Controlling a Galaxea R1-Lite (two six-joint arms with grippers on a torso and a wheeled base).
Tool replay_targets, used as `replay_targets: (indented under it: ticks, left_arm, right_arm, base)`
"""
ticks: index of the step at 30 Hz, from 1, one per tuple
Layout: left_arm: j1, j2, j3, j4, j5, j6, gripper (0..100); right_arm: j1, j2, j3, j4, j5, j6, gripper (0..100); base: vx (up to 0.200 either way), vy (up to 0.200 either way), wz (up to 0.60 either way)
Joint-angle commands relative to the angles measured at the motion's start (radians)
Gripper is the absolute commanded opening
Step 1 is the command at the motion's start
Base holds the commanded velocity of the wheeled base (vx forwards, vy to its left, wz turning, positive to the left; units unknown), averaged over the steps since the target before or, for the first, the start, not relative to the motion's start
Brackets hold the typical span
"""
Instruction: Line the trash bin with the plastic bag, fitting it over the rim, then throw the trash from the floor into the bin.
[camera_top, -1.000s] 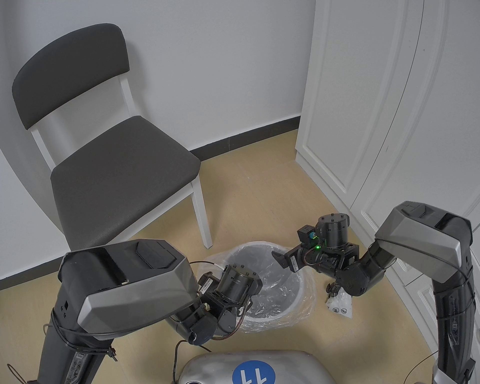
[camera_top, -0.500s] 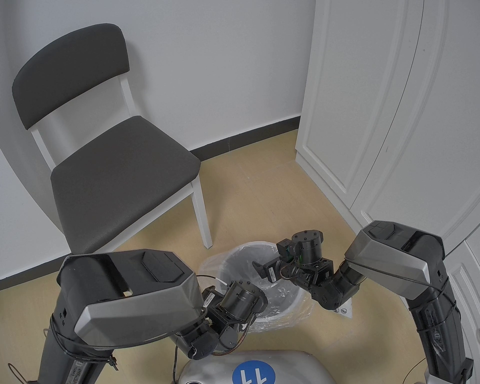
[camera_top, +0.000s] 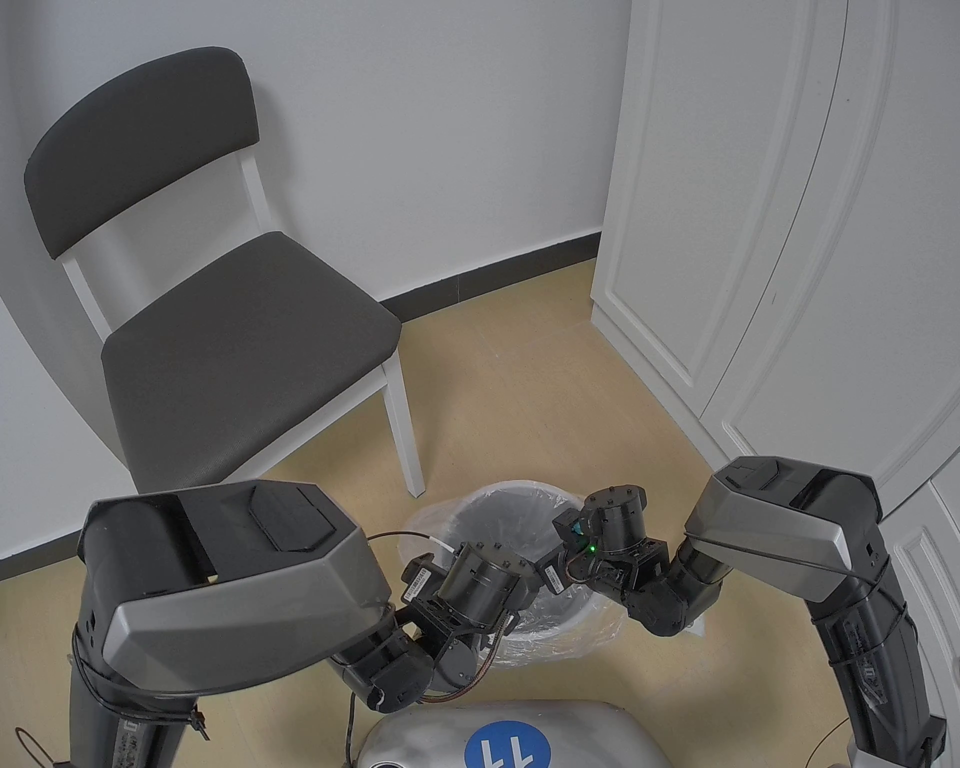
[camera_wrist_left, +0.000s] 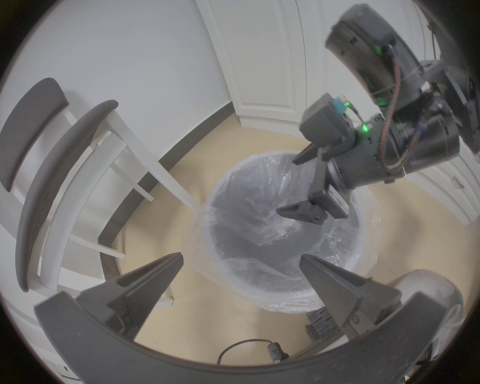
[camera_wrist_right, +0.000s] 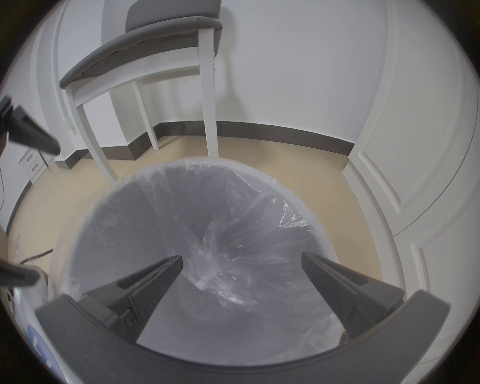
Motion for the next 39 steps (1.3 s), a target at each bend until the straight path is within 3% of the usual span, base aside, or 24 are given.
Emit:
replay_targets:
  ticks: [1, 10, 21, 27, 39]
  left_arm:
    - [0.008, -0.015, -0.004, -0.001, 0.001, 0.0, 100]
    - [0.023, -0.02, -0.011, -0.002, 0.001, 0.0, 100]
    - [0.069, 0.022, -0.053, 0.004, -0.001, 0.023, 100]
    - [0.103, 0.085, -0.126, 0.021, -0.001, 0.074, 100]
    - [0.115, 0.157, -0.32, 0.214, -0.003, 0.075, 100]
  right_arm:
    - [-0.004, -0.059, 0.069, -0.005, 0.002, -0.035, 100]
    - [-0.001, -0.096, 0.2, -0.07, 0.02, -0.172, 100]
    - [-0.001, -0.13, 0.35, -0.137, 0.129, -0.314, 100]
    - [0.0, -0.159, 0.377, -0.139, 0.163, -0.322, 100]
    - [0.008, -0.171, 0.394, -0.146, 0.163, -0.322, 100]
  base:
    - [0.0, 0.0, 0.0]
    - [0.0, 0.0, 0.0]
    - [0.0, 0.0, 0.0]
    - [0.0, 0.0, 0.0]
    - [0.0, 0.0, 0.0]
